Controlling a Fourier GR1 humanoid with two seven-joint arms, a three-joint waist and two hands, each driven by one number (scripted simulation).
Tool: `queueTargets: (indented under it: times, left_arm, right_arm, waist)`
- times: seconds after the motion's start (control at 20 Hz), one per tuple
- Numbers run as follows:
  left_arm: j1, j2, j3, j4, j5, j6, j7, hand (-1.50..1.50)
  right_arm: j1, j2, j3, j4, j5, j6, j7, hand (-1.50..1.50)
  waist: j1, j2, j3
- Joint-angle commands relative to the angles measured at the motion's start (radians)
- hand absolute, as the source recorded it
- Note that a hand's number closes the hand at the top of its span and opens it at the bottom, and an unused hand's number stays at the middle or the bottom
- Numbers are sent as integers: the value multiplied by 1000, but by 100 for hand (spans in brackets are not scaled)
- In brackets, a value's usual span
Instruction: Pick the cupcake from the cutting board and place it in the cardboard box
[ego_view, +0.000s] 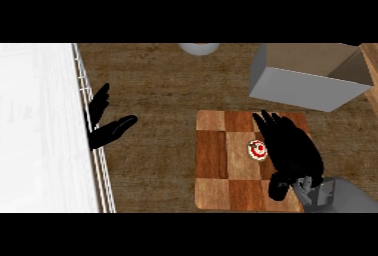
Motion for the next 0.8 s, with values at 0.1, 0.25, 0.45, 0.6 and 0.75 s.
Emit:
queueTargets:
  times: [0.1, 0.25, 0.45, 0.6, 0.75]
  left_arm:
    - [-64, 15, -6, -75, -66, -115, -211, 0]
    - [-57, 36, -7, -85, -48, -135, -219, 0]
    - [-60, 40, -5, -92, -40, -117, -222, 0]
    - [-40, 30, -22, -59, -53, -112, -257, 0]
    - [-53, 46, -7, -60, -33, -132, -260, 0]
  right_arm:
    - [-22, 40, 16, 65, 41, 11, 50, -150]
    - [-8, 36, 11, 84, 36, 9, 16, -150]
    - [10, 75, 23, 126, 47, -25, -16, -150]
    - [9, 93, 34, 142, 62, -27, -18, -150]
    - [5, 88, 19, 191, 82, -40, -21, -150]
  waist:
    - [-7, -19, 26]
    - [-7, -21, 26]
    - [1, -20, 28]
    - [-3, -19, 27]
    - [-1, -19, 27]
